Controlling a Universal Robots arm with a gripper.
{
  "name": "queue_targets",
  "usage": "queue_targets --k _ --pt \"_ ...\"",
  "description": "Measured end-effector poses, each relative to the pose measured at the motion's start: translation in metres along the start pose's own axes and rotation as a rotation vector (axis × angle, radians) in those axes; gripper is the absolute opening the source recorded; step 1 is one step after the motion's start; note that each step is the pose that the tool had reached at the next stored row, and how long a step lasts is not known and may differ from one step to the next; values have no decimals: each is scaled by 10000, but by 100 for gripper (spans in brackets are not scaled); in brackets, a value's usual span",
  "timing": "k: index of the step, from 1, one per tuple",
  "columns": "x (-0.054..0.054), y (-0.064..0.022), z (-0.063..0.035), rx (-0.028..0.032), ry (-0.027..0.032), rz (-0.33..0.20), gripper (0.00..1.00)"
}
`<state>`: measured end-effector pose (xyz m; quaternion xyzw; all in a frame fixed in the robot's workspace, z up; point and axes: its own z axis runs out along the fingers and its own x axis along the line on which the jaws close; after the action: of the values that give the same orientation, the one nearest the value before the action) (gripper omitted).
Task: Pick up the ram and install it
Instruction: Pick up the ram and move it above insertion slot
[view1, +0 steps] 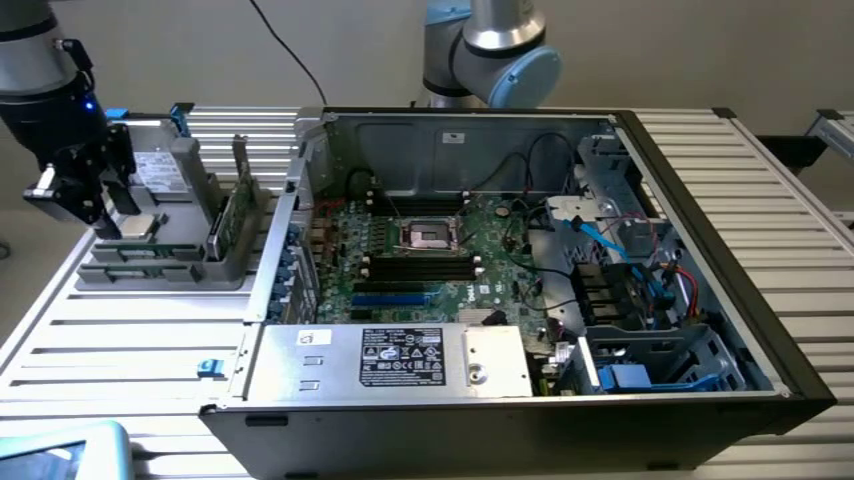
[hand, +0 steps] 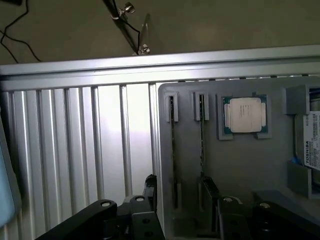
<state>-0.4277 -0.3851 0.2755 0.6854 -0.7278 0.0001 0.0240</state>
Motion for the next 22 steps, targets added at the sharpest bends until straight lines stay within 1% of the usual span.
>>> queue_targets --k 5,7,11,13,17,22 --pt "-1 19 91 5 0 0 49" --pt "-1 33 129 20 -1 3 49" --pt "-3 39 188 110 -5 6 49" --pt "-4 39 213 131 15 9 49" --pt "-6 37 266 142 88 10 49" --pt "-9 34 356 144 117 11 49"
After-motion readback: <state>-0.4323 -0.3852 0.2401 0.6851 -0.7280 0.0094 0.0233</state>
